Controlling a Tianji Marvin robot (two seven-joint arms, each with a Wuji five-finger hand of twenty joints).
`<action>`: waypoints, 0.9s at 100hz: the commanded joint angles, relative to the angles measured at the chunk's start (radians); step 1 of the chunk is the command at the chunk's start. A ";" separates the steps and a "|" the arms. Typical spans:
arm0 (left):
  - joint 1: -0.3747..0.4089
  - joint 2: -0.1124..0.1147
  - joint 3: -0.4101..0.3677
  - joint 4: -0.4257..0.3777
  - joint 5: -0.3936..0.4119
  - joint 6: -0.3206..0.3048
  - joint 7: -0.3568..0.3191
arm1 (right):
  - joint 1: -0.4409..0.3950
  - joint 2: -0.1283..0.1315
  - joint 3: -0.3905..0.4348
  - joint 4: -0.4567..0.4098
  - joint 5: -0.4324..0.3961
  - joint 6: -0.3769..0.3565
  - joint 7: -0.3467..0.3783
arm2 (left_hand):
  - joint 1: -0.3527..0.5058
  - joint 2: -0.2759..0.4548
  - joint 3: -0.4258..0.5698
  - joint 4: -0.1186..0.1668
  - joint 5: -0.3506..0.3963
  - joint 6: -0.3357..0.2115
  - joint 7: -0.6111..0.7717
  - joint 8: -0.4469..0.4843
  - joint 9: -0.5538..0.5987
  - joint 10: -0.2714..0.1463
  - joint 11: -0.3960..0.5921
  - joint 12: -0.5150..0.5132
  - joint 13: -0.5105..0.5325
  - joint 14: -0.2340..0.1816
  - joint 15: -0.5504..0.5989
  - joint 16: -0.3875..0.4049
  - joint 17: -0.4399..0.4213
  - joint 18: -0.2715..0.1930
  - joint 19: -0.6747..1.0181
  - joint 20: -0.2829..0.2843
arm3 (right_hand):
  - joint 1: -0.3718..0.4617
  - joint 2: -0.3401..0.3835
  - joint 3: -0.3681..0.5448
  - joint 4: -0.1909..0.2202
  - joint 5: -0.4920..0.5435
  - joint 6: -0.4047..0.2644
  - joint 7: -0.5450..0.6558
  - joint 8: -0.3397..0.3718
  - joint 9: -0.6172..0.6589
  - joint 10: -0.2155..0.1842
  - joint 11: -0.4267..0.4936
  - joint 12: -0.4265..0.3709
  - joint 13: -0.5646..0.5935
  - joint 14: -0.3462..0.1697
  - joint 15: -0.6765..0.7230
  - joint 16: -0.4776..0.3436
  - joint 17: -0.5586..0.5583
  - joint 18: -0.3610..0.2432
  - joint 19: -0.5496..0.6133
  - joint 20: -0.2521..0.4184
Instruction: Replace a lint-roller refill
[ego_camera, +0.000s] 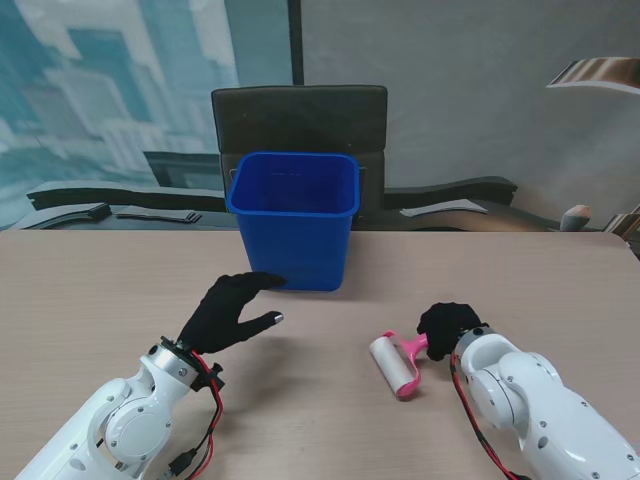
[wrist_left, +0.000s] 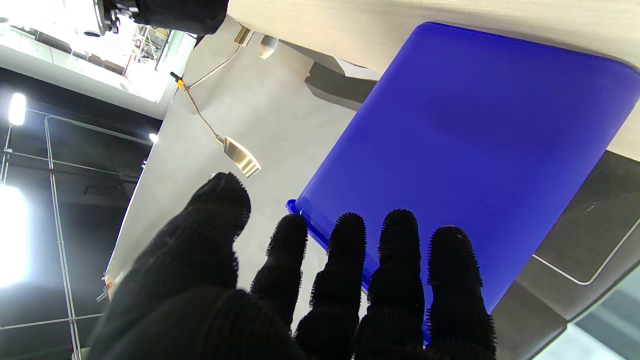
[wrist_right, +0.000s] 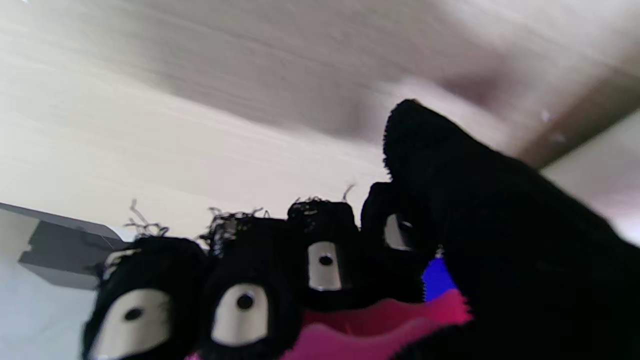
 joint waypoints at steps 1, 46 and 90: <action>0.005 -0.004 -0.003 -0.005 0.001 0.000 -0.011 | -0.017 -0.015 0.008 -0.039 -0.007 -0.004 -0.002 | -0.007 0.050 -0.011 0.016 0.017 -0.007 0.002 0.010 -0.017 0.016 0.000 -0.015 -0.025 -0.004 -0.013 0.004 -0.004 -0.006 -0.016 0.019 | 0.005 -0.024 0.027 -0.018 0.029 0.028 -0.011 0.006 0.047 0.077 0.039 0.007 0.000 -0.441 0.172 0.061 0.044 -0.398 0.198 0.027; -0.008 -0.002 0.013 0.000 -0.023 0.013 -0.038 | -0.003 -0.041 0.050 -0.002 0.030 0.134 -0.157 | -0.009 0.049 -0.004 0.014 0.021 -0.007 -0.001 0.009 -0.016 0.018 -0.003 -0.016 -0.025 -0.003 -0.016 0.003 -0.004 -0.006 -0.016 0.019 | 0.008 0.003 0.026 -0.013 0.023 0.027 -0.008 0.011 0.048 0.071 0.041 0.008 0.000 -0.447 0.170 0.063 0.045 -0.407 0.200 0.029; -0.008 -0.002 0.022 -0.005 -0.027 0.013 -0.039 | 0.094 -0.036 -0.004 0.178 0.138 0.133 -0.126 | -0.003 0.049 0.003 0.012 0.037 -0.012 0.008 0.013 -0.015 0.017 -0.002 -0.016 -0.024 -0.003 -0.015 0.004 -0.004 -0.006 -0.016 0.019 | 0.043 -0.072 -0.052 -0.125 -0.152 0.096 -0.196 -0.295 -0.167 0.214 -0.221 -0.184 -0.008 -0.084 -0.226 -0.294 -0.120 -0.095 -0.095 -0.091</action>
